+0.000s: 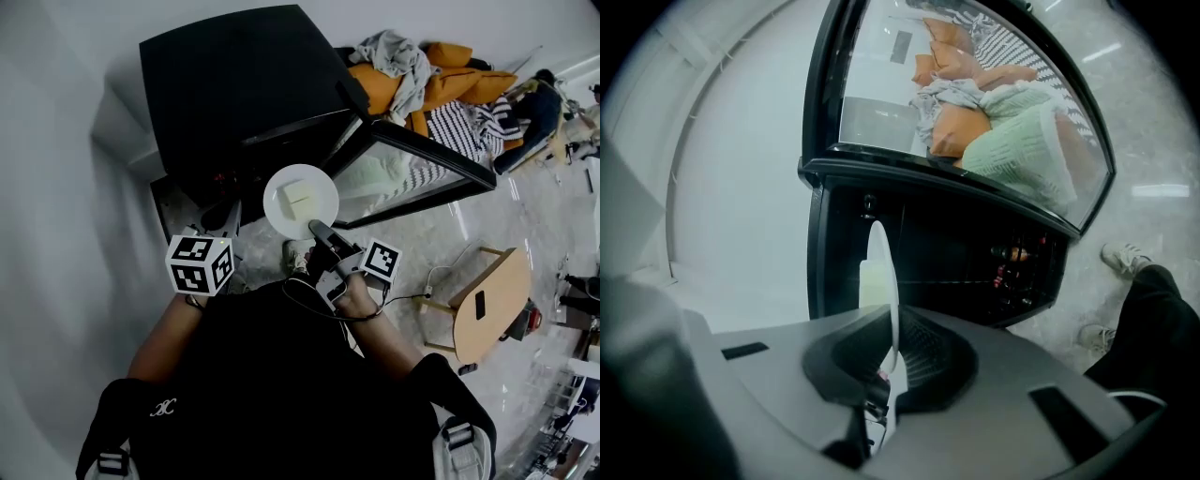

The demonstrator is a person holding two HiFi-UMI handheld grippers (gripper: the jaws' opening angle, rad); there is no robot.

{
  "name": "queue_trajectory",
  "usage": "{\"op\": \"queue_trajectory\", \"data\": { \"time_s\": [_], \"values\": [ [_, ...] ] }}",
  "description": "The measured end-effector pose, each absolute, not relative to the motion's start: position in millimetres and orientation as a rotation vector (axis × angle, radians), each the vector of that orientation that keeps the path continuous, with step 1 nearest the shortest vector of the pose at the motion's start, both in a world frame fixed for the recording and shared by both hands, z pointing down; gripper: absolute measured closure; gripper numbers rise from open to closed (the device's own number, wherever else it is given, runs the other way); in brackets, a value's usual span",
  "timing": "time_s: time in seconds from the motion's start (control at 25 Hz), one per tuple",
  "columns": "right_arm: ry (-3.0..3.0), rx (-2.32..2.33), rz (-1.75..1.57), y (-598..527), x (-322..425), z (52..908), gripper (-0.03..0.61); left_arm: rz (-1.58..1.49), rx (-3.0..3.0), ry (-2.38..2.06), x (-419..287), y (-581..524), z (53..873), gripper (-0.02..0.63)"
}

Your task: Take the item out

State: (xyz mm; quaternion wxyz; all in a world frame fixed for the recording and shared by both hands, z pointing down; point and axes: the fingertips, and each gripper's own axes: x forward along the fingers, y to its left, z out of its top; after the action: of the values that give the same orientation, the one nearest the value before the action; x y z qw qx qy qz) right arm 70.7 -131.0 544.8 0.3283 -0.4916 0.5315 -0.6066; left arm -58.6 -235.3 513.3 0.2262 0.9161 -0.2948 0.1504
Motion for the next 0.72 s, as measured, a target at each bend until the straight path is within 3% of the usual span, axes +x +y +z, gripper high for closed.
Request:
{"op": "queue_trajectory", "data": {
  "time_s": [0.72],
  "values": [
    [1.331,-1.243,-1.577,-130.1,69.7,542.4,0.555,0.428,2.529,-0.775,-53.8,-230.5,516.5,0.604]
  ]
}}
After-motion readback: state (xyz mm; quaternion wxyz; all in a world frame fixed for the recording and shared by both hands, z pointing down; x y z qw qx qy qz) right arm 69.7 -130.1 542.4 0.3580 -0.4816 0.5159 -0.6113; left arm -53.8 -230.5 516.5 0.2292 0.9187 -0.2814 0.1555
